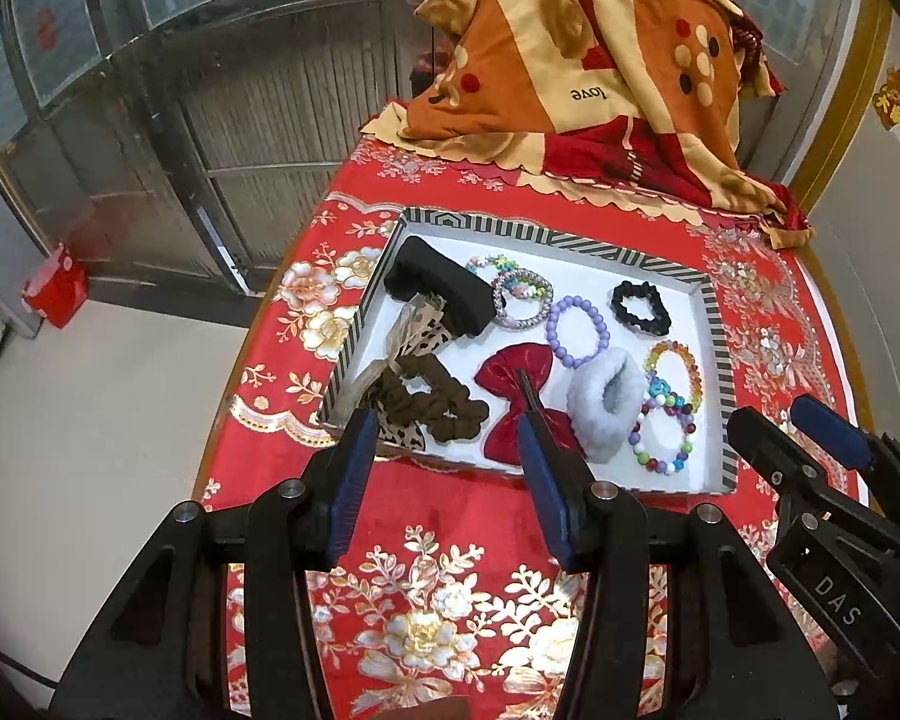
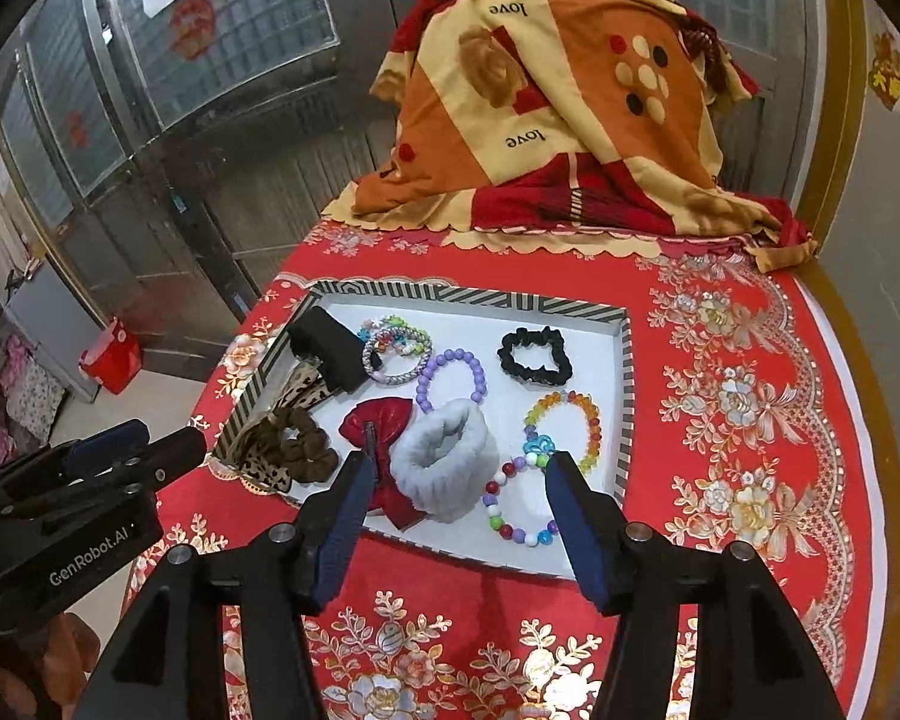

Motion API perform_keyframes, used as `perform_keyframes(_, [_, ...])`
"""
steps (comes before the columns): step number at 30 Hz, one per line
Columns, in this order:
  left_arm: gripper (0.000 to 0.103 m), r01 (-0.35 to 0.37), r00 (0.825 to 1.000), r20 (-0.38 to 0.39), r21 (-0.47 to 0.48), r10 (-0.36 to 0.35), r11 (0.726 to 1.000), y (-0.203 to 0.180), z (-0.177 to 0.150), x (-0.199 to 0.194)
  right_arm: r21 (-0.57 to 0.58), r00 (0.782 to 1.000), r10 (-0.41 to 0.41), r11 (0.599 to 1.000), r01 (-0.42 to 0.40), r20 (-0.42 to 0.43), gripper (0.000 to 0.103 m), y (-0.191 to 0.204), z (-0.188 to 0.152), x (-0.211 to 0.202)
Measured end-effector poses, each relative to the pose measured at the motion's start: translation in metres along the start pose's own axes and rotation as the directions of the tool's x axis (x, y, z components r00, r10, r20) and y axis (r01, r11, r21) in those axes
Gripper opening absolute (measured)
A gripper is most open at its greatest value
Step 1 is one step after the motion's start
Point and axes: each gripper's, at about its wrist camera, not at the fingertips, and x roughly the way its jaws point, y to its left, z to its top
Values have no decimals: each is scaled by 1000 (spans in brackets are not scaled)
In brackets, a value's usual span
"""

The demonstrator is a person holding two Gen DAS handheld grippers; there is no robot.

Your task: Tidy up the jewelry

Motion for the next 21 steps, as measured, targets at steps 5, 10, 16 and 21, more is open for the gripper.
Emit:
perform_keyframes(5, [49,-7,1000,13,2,7,1000,-1,-5,-9,2,1000,-3,1000,3,4,58,0,-3,-7])
perform_keyframes(10, [49,-8,1000,21,1,8,1000,-4,-8,-16,-1,1000,-6,1000,6,10,59,-2,-6,-14])
perform_keyframes(16, [49,-15,999,36,6,15,1000,-9,-11,-24,-6,1000,-6,1000,6,13,59,-3,-8,-20])
perform_keyframes(21, [49,-24,999,45,3,24,1000,-10,-12,-28,-5,1000,-3,1000,4,13,60,-3,-9,-22])
